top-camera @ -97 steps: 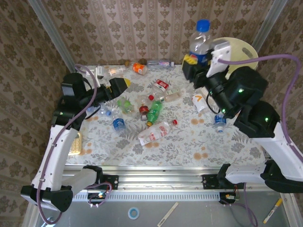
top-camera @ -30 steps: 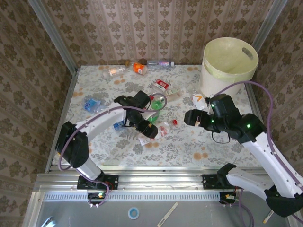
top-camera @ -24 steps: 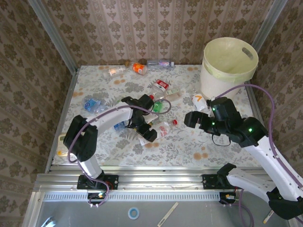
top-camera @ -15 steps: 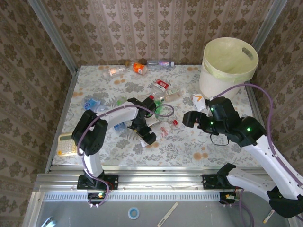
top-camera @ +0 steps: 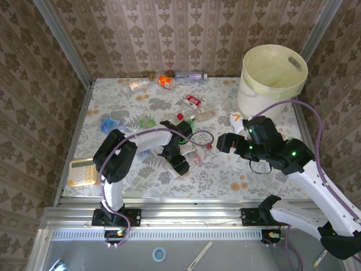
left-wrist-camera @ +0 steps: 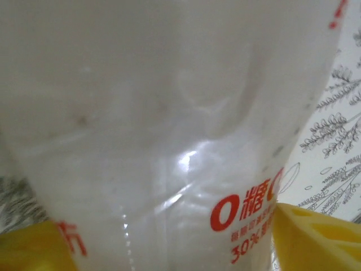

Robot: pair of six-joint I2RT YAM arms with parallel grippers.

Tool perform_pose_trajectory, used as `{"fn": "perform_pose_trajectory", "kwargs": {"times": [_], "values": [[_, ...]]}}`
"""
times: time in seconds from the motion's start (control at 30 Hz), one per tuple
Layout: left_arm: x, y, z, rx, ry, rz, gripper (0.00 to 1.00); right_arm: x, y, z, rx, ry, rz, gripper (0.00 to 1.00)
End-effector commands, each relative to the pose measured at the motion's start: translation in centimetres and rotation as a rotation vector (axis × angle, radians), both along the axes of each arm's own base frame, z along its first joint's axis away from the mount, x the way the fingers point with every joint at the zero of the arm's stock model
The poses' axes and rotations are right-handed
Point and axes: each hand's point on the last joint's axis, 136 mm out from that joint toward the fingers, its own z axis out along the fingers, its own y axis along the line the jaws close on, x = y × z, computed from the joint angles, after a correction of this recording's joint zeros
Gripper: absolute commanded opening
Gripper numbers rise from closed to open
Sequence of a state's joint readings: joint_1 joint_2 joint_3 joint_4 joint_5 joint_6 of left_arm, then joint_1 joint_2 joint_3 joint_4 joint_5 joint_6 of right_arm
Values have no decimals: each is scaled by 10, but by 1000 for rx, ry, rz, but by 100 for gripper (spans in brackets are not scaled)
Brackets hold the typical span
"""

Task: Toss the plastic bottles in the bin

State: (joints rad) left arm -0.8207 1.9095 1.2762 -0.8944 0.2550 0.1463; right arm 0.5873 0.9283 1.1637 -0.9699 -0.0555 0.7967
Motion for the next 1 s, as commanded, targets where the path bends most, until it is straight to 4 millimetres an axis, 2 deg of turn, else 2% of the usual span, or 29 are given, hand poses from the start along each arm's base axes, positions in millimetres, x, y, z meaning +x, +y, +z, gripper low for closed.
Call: {"fn": "perform_pose_trajectory", "kwargs": {"times": [0.0, 0.13, 0.3, 0.6, 0.8, 0.97], "values": [[-12, -4, -3, -27, 46, 4, 62, 0, -7, -8, -28, 1, -32, 100], [-17, -8, 3, -67, 44, 18, 41, -3, -12, -13, -34, 1, -45, 100], [-22, -10, 16, -123, 28, 36, 31, -4, -14, -17, -40, 2, -54, 100], [-29, -13, 53, -273, -45, 55, 27, -3, -10, -30, -19, 18, -55, 100], [-43, -24, 94, -444, -70, 31, 27, 7, 14, -24, 95, -51, 7, 100], [-62, -36, 128, -567, -32, -15, 27, 14, 34, -17, 177, -106, 66, 99]]}}
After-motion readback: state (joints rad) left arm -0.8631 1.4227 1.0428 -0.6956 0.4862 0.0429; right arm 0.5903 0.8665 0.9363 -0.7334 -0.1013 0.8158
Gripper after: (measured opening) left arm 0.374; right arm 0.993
